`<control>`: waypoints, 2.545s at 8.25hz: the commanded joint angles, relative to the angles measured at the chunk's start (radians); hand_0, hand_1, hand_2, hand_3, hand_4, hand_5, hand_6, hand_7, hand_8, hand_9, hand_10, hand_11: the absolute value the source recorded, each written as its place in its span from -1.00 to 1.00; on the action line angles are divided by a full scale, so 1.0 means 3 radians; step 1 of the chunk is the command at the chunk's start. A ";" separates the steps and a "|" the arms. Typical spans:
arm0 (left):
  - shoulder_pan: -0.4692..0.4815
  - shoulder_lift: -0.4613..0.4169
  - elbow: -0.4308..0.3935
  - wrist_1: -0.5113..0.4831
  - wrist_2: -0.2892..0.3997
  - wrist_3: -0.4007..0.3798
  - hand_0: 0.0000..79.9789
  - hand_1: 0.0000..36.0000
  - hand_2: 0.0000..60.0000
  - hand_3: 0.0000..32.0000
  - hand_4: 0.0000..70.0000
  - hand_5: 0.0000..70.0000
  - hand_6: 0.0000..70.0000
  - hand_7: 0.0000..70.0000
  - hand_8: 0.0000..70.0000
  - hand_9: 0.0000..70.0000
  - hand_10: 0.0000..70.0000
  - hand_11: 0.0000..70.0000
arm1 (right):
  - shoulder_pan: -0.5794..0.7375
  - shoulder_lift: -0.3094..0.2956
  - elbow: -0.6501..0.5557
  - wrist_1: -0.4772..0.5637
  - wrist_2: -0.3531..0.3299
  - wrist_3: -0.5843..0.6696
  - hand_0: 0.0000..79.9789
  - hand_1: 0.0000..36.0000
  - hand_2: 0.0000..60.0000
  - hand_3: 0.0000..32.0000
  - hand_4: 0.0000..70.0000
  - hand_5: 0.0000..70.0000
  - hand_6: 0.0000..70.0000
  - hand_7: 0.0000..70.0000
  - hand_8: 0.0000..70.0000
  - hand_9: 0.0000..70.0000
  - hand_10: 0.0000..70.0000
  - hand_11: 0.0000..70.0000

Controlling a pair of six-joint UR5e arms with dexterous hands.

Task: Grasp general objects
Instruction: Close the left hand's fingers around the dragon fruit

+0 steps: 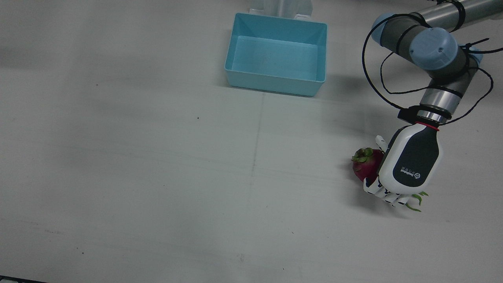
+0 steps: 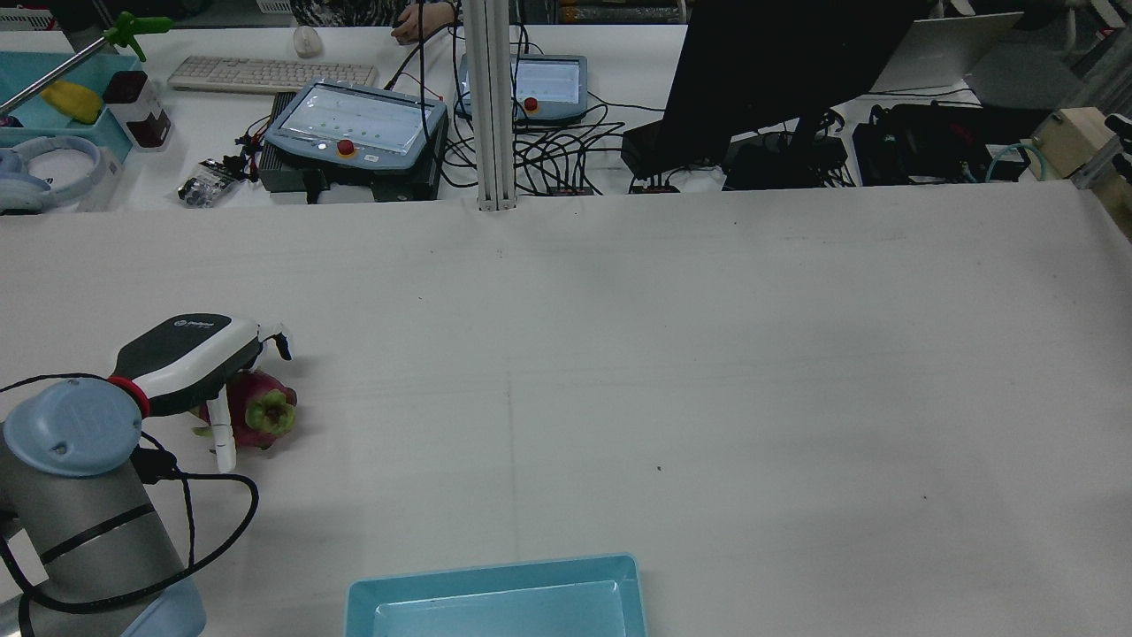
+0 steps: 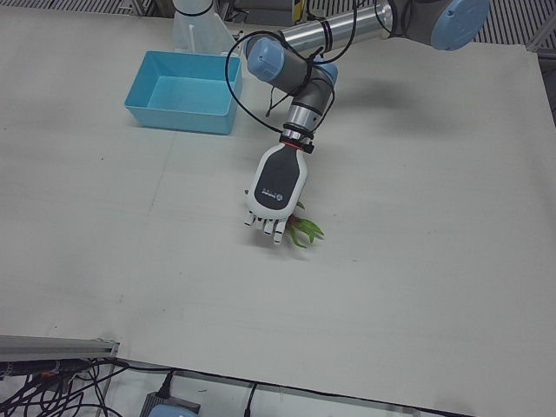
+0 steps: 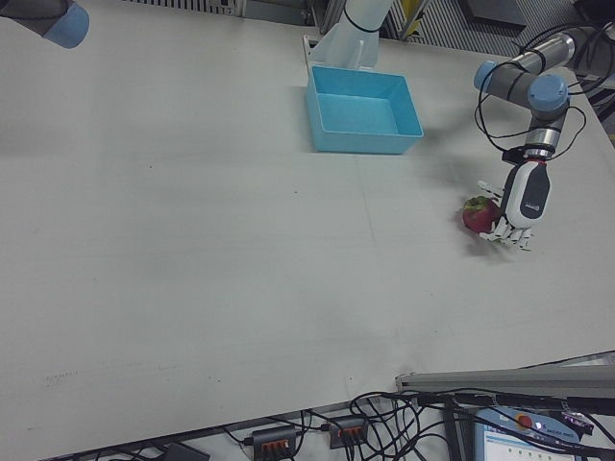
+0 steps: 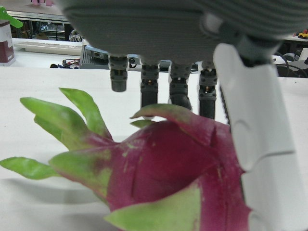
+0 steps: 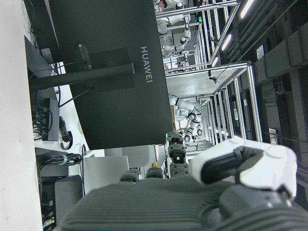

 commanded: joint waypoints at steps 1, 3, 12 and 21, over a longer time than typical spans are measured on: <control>0.0160 -0.0008 -0.0040 0.0072 -0.0041 0.0122 0.31 0.86 1.00 0.48 -1.00 -0.16 -1.00 -1.00 -0.73 -1.00 -0.99 -0.91 | 0.0000 0.0000 -0.0004 0.0000 0.0000 -0.0002 -1.00 -1.00 -1.00 -1.00 -1.00 -1.00 -1.00 -1.00 -1.00 -1.00 -1.00 -1.00; 0.0248 -0.0003 -0.0014 0.0057 -0.0148 0.0143 0.35 0.89 1.00 0.59 -1.00 -0.20 -1.00 -1.00 -0.74 -1.00 -0.99 -0.91 | -0.0005 0.0000 -0.0004 0.0000 0.0000 -0.0002 -1.00 -1.00 -1.00 -1.00 -1.00 -1.00 -1.00 -1.00 -1.00 -1.00 -1.00 -1.00; 0.0336 0.0002 0.0037 0.0021 -0.0568 0.0194 1.00 1.00 1.00 -0.62 -0.91 0.98 -0.37 0.18 0.02 -0.06 -0.24 0.21 | 0.0000 0.0000 -0.0004 0.0000 0.0000 -0.0002 -1.00 -1.00 -1.00 -1.00 -1.00 -1.00 -1.00 -1.00 -1.00 -1.00 -1.00 -1.00; 0.0417 -0.0426 -0.0407 0.0706 -0.0619 0.0256 1.00 1.00 1.00 -1.00 -0.05 1.00 1.00 1.00 1.00 1.00 1.00 1.00 | 0.0000 0.0000 0.0001 0.0000 0.0000 -0.0002 -1.00 -1.00 -1.00 -1.00 -1.00 -1.00 -1.00 -1.00 -1.00 -1.00 -1.00 -1.00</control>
